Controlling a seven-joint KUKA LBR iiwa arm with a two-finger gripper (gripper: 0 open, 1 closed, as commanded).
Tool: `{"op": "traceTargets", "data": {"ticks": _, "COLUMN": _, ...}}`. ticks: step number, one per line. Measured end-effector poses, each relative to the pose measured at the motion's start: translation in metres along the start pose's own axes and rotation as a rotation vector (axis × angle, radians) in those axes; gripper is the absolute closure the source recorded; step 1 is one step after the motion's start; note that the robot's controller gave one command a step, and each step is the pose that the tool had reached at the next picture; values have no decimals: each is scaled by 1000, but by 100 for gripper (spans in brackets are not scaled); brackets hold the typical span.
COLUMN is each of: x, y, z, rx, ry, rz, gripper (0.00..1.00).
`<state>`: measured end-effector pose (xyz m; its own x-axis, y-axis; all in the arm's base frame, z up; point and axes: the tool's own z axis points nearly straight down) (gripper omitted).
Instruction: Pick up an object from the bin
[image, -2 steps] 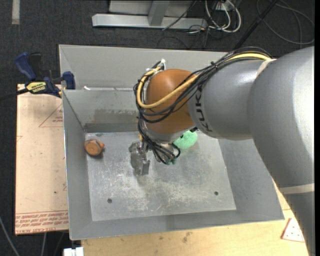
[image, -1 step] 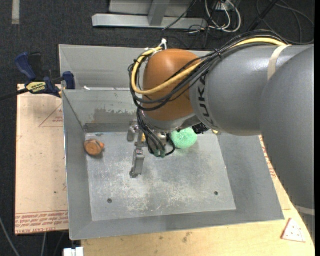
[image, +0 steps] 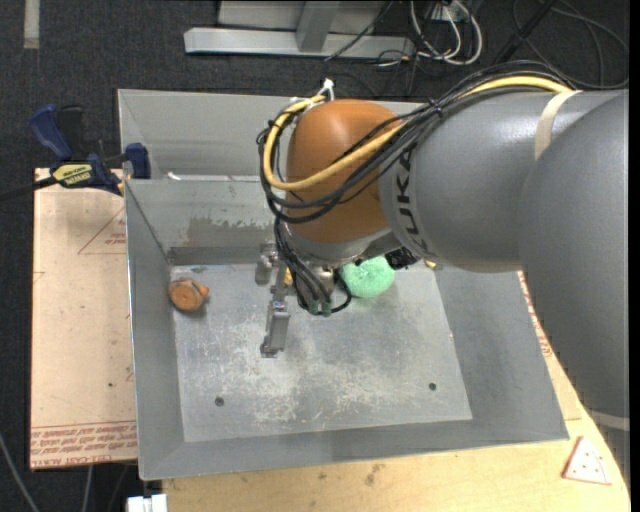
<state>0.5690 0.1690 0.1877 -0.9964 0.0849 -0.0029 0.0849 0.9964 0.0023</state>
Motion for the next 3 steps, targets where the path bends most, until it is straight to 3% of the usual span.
{"op": "traceTargets", "data": {"ticks": 1, "x": -40, "y": 10, "z": -4, "rx": 1, "ry": 0, "rz": -48, "gripper": 0}}
{"op": "traceTargets", "data": {"ticks": 2, "x": -57, "y": 9, "z": -12, "rx": 1, "ry": -2, "rz": -112, "gripper": 0}}
{"op": "traceTargets", "data": {"ticks": 3, "x": -65, "y": 15, "z": 36, "rx": -1, "ry": -7, "rz": -129, "gripper": 0}}
